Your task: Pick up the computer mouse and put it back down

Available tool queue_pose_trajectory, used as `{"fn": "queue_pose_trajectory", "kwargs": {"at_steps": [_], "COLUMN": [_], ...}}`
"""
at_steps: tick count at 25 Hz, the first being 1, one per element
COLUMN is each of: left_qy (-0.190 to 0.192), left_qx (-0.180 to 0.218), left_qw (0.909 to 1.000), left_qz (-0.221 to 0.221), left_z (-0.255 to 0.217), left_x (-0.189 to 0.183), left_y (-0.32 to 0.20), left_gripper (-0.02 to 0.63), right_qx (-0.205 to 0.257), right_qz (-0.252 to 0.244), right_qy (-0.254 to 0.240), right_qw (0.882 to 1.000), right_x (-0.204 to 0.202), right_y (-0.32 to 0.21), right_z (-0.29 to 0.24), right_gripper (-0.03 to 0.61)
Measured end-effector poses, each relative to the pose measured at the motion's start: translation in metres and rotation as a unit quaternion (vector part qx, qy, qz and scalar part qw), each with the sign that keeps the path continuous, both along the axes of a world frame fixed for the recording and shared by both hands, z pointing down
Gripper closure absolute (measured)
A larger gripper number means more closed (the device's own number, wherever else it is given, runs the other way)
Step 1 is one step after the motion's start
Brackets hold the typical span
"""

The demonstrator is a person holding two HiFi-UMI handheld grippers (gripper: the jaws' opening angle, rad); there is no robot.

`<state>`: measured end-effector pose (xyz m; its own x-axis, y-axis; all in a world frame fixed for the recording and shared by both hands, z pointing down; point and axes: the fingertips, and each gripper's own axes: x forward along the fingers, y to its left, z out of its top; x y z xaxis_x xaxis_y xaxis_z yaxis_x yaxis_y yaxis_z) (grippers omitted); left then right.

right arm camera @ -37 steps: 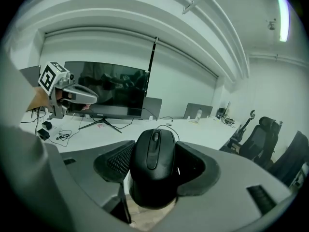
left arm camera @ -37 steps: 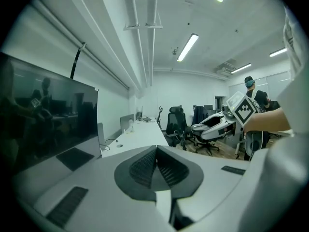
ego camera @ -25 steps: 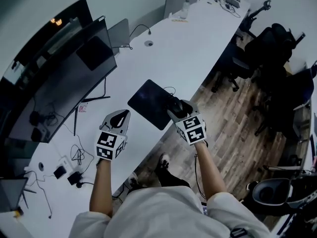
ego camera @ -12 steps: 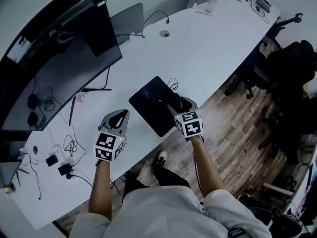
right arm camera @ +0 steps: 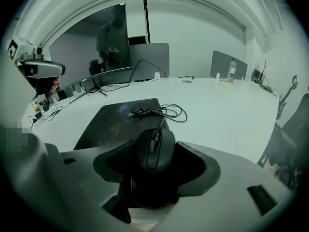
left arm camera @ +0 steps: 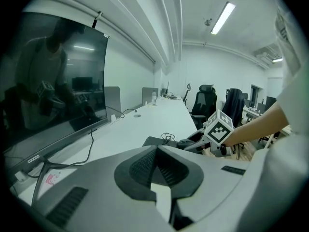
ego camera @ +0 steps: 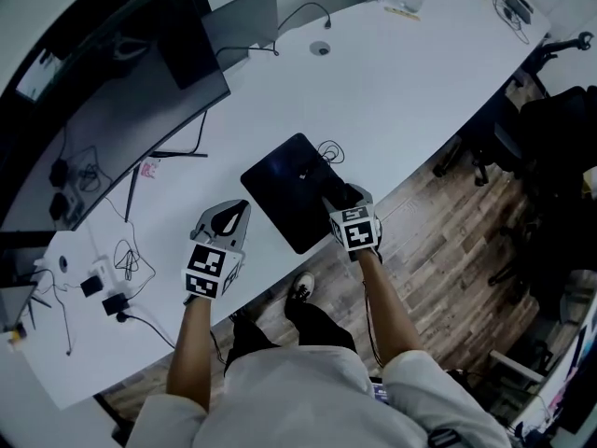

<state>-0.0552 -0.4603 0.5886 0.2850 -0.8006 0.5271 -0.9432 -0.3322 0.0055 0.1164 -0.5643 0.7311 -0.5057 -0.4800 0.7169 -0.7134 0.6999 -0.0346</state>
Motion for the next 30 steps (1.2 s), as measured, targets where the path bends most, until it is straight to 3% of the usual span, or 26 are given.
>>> {"fn": "queue_pose_trajectory", "kwargs": {"at_steps": [5, 10, 13, 16, 17, 25, 30], "left_qy": [0.005, 0.012, 0.017, 0.025, 0.028, 0.039, 0.052], "left_qx": [-0.003, 0.025, 0.048, 0.074, 0.083, 0.168, 0.193], "left_qw": [1.0, 0.9992, 0.9972, 0.9938, 0.9925, 0.9759, 0.9673], "left_qz": [0.008, 0.03, 0.055, 0.078, 0.085, 0.134, 0.156], "left_z": [-0.002, -0.026, -0.046, -0.07, -0.079, -0.164, -0.201], "left_x": [0.007, 0.012, 0.017, 0.021, 0.022, 0.032, 0.035], "left_y": [0.013, 0.027, 0.043, 0.063, 0.072, 0.153, 0.21], "left_gripper": [0.6, 0.6, 0.6, 0.6, 0.6, 0.6, 0.6], "right_qx": [0.009, 0.043, 0.078, 0.138, 0.154, 0.232, 0.26], "right_qz": [0.016, 0.059, 0.096, 0.144, 0.154, 0.188, 0.192], "right_qy": [-0.009, -0.024, -0.027, -0.039, -0.043, -0.051, -0.089], "right_qw": [1.0, 0.997, 0.992, 0.979, 0.975, 0.953, 0.942], "right_x": [0.0, 0.026, 0.049, 0.074, 0.081, 0.099, 0.088], "right_y": [0.001, 0.026, 0.05, 0.086, 0.102, 0.238, 0.32], "right_z": [-0.011, -0.056, -0.099, -0.158, -0.177, -0.297, -0.351], "right_gripper": [0.282, 0.299, 0.406, 0.547, 0.563, 0.565, 0.566]}}
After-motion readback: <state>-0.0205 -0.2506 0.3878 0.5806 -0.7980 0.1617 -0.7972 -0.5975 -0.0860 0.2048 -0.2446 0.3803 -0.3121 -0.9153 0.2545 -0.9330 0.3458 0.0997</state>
